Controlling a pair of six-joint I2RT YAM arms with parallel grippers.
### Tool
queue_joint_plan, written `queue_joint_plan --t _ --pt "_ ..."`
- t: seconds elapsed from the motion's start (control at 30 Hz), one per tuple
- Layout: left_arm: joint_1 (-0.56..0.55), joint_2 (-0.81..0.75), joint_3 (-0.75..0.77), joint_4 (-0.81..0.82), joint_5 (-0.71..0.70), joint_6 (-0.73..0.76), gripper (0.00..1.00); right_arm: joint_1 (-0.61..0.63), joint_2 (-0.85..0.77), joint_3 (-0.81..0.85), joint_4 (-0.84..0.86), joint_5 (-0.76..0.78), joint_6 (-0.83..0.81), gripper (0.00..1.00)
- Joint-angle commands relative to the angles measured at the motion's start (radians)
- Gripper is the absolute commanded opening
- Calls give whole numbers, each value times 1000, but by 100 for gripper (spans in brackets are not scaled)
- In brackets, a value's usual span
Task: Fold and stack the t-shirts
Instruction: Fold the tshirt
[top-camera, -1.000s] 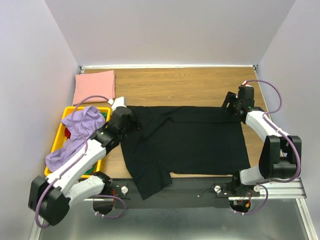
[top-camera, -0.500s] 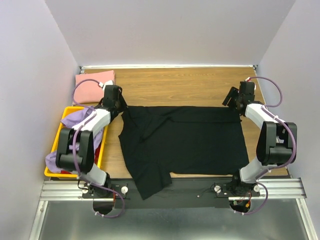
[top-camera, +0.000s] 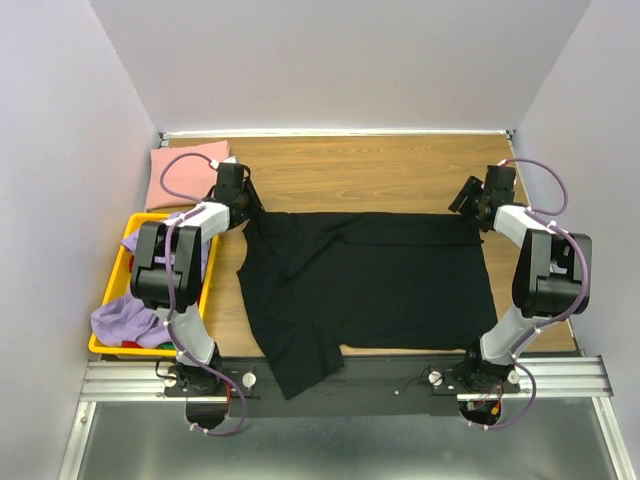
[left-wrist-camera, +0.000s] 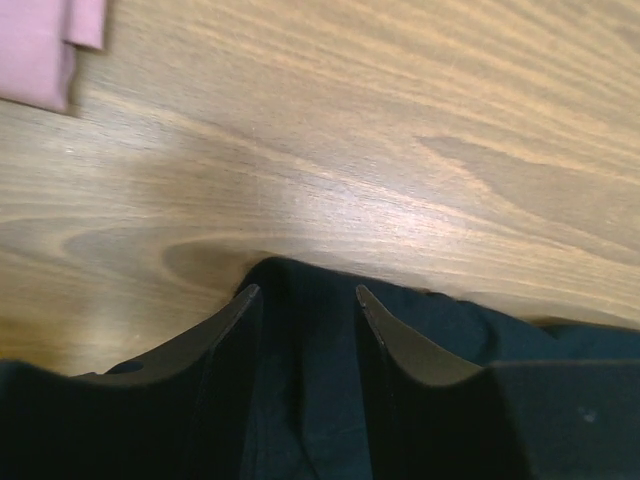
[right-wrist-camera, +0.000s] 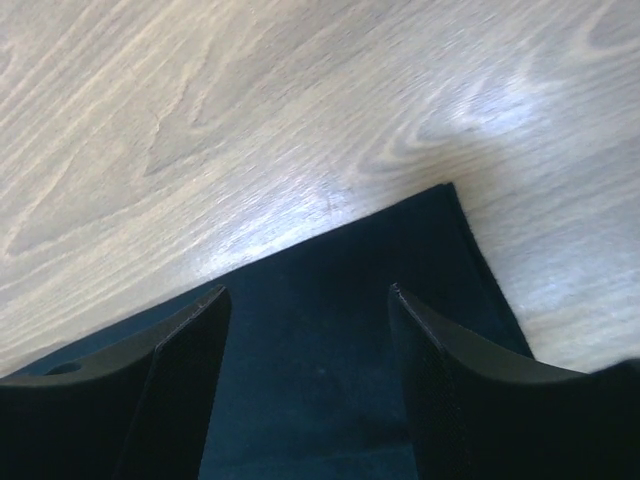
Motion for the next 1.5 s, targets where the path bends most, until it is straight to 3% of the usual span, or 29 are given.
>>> queue_joint_plan --t 0.0,0.07,0.13,0.2,0.27,0.3,0.4,0.7,0.87,1.0,1.17,1.4,1.47 --pt "4 61 35 15 40 -21 49 -10 43 16 32 -41 21 71" --pt "4 75 46 18 38 -22 49 -13 52 15 38 -44 25 71" --pt "4 93 58 19 37 -27 38 -19 66 13 46 -44 28 71" --pt "4 109 63 19 41 -27 36 -27 75 12 51 -44 31 71" --pt "4 115 65 19 35 -25 27 -35 90 6 57 -49 39 71" --pt "4 116 65 18 29 -21 14 -41 96 3 63 -52 42 71" --pt "7 119 66 16 -17 -9 0 -67 121 -10 74 -58 57 71" --pt "74 138 115 -22 -89 22 0 -133 147 -31 77 -48 73 71" --pt "73 161 160 -23 -46 57 0 -134 150 -19 75 -67 45 71" --pt "54 149 169 -22 -32 90 10 -134 122 -8 74 -103 21 71" --pt "27 49 147 -25 -65 99 44 -134 34 -34 66 -133 27 71" --pt "-7 -113 117 -83 -80 114 52 -134 -54 -103 61 -176 63 71" --pt "-33 -152 94 -94 -78 123 58 -134 -71 -132 60 -172 73 70"
